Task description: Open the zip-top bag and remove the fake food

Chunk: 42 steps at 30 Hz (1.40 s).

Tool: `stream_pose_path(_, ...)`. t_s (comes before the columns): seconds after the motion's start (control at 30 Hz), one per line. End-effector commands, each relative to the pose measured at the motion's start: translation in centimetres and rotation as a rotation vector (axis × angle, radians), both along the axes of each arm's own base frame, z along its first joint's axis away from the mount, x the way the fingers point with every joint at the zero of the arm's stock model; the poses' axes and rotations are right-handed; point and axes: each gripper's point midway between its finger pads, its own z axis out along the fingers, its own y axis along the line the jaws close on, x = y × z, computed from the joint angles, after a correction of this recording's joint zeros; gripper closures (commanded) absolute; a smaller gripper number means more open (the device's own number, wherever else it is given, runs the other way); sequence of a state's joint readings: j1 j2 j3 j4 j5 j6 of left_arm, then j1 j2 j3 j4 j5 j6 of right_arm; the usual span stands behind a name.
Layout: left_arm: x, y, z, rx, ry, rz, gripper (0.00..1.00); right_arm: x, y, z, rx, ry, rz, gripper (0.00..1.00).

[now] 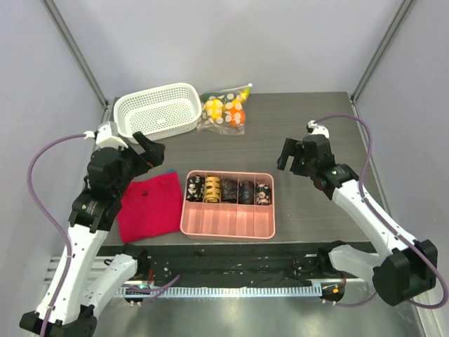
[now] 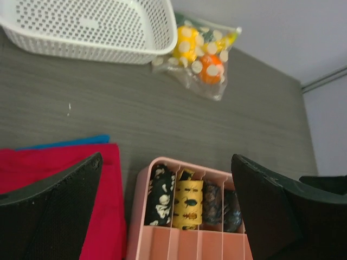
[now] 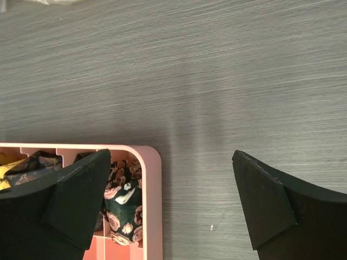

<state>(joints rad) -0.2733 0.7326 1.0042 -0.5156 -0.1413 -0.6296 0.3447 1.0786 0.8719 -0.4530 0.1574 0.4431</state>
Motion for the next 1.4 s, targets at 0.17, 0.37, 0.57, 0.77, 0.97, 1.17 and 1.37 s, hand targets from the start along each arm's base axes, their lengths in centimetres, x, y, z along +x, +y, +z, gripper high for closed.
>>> stream_pose_path(0.17,0.3,-2.3,0.5,-0.024,0.103,-0.114,0.0,9.3,3.6,4.3,0.04,-0.162,0.046,0.0)
stream_pose_path(0.37,1.4,-5.2,-1.0,-0.113,0.133,-0.221,0.0,17.1,8.4,3.6,0.153,-0.175,0.109,0.0)
stream_pose_path(0.57,1.9,-6.8,-2.4,-0.109,0.164,-0.309,0.03,23.8,13.2,3.0,0.272,-0.198,0.199,0.0)
stream_pose_path(0.77,1.7,-7.3,-3.5,-0.096,0.204,-0.351,0.04,30.2,15.9,-1.7,0.33,-0.17,0.241,0.0)
stream_pose_path(0.97,2.2,-8.1,-3.8,-0.106,0.216,-0.388,0.06,34.5,16.9,-3.3,0.366,-0.212,0.229,0.0)
stream_pose_path(1.17,3.0,-9.0,-3.9,-0.115,0.218,-0.431,0.08,36.6,16.8,-4.2,0.446,-0.236,0.188,0.0)
stream_pose_path(1.37,3.2,-9.2,-3.6,-0.104,0.221,-0.449,0.09,37.7,16.9,-5.6,0.513,-0.247,0.189,0.08)
